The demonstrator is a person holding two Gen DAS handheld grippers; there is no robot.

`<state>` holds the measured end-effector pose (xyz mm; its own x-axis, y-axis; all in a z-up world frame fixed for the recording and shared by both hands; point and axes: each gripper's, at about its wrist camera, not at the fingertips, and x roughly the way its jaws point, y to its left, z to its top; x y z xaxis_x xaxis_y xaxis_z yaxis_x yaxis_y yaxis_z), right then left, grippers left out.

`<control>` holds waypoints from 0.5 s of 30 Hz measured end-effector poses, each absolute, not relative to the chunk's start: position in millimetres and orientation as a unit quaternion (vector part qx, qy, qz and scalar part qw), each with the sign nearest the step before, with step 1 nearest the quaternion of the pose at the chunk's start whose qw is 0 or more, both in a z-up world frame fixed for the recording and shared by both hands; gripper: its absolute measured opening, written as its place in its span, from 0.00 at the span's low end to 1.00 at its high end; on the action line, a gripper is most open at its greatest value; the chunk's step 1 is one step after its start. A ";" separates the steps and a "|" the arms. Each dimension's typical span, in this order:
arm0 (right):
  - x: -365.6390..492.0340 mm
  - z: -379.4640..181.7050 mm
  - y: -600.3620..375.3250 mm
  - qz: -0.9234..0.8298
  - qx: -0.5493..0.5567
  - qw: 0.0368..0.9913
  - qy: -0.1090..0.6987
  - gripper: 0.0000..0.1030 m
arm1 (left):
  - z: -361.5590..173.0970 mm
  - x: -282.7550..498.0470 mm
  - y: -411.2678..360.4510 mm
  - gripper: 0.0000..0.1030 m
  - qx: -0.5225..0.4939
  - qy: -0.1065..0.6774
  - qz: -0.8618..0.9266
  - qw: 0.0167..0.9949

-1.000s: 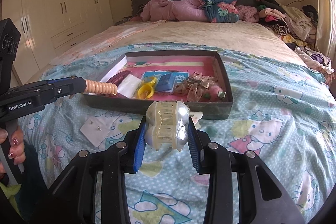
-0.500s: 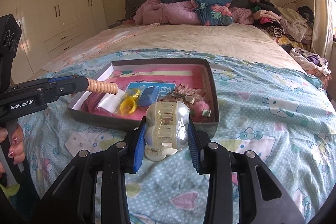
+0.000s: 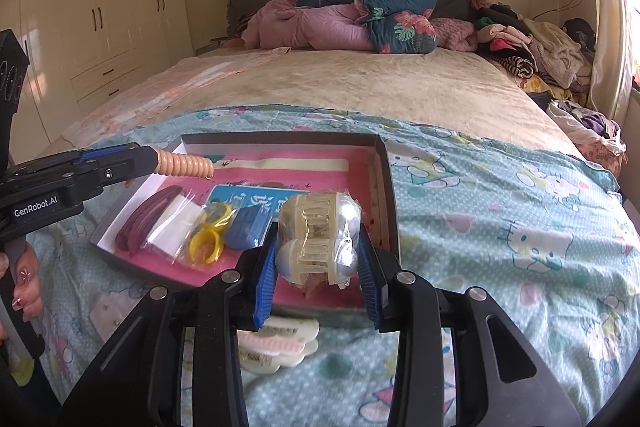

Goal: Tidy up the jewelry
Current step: 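Carry the hair tie into the box with the left tool while the right carries the bottle there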

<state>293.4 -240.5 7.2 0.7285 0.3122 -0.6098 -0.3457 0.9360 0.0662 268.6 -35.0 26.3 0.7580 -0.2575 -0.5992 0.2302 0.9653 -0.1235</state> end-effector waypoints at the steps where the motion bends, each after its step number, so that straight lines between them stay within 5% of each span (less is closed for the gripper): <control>1: 298.0 6.7 -239.2 0.177 -0.027 0.929 0.324 0.33 | 25.7 270.7 -34.3 0.23 -0.021 0.322 -0.129 0.938; 15: 350.6 -1.8 -217.0 0.181 -0.040 0.922 0.341 0.33 | 2.6 305.6 -15.9 0.23 -0.044 0.326 -0.110 0.938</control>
